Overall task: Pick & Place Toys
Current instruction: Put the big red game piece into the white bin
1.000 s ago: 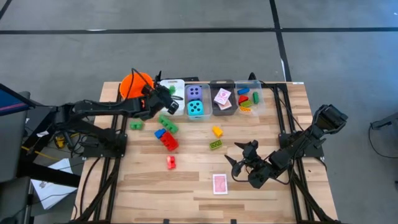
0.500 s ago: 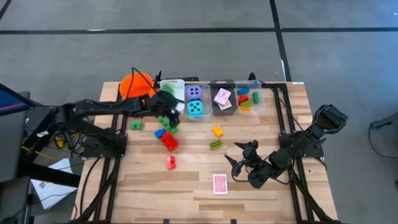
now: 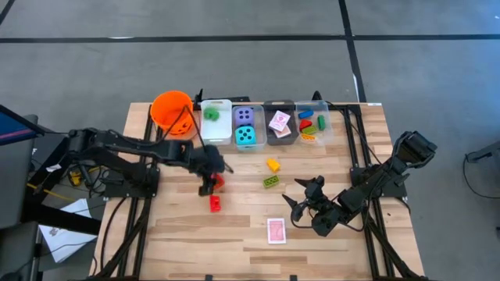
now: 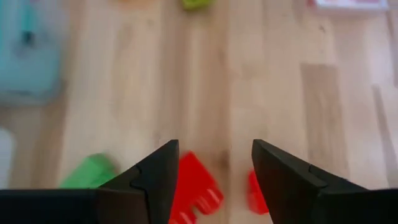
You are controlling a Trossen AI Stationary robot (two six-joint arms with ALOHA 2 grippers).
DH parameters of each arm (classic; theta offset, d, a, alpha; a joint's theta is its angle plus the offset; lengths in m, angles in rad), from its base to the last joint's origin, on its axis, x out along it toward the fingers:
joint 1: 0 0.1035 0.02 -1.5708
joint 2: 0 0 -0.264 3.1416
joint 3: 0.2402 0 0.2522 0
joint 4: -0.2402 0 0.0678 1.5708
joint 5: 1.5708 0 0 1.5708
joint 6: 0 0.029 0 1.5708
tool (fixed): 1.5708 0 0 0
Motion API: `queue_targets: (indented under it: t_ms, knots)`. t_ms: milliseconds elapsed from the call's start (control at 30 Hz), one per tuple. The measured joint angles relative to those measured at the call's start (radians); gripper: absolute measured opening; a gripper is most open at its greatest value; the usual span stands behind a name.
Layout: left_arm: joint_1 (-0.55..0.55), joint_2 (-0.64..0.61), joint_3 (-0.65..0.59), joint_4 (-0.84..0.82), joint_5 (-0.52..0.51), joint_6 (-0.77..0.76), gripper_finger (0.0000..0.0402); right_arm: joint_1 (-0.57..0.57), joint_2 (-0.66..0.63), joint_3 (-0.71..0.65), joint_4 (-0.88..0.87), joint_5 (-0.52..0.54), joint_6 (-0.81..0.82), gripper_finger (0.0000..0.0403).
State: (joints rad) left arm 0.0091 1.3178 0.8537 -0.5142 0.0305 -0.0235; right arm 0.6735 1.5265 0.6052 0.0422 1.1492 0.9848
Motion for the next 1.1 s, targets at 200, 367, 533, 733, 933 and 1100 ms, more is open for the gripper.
queue_targets:
  t_ms: [200, 367, 533, 733, 933, 1100]
  knots:
    - [-0.110, 0.000, -0.064, 0.022, -0.090, 0.010, 0.0192, 0.000, 0.000, 0.000, 0.000, 0.000, 0.000, 0.0374]
    - [-0.166, 0.000, -0.166, 0.122, -0.165, 0.155, 0.0200, 0.000, 0.000, 0.000, 0.000, 0.000, 0.002, 0.0374]
    - [-0.168, 0.000, -0.222, 0.222, -0.272, 0.177, 0.0215, 0.000, 0.000, 0.000, 0.001, 0.000, 0.002, 0.0374]
    - [-0.165, 0.000, -0.229, 0.276, -0.286, 0.238, 0.0240, -0.002, 0.000, 0.000, 0.000, 0.000, 0.002, 0.0374]
    - [-0.165, 0.000, -0.229, 0.279, -0.287, 0.281, 0.0270, -0.002, 0.000, 0.000, 0.000, 0.000, 0.002, 0.0374]
    - [-0.165, 0.000, -0.229, 0.257, -0.290, 0.282, 0.0285, -0.002, 0.000, 0.000, 0.000, 0.000, 0.001, 0.0374]
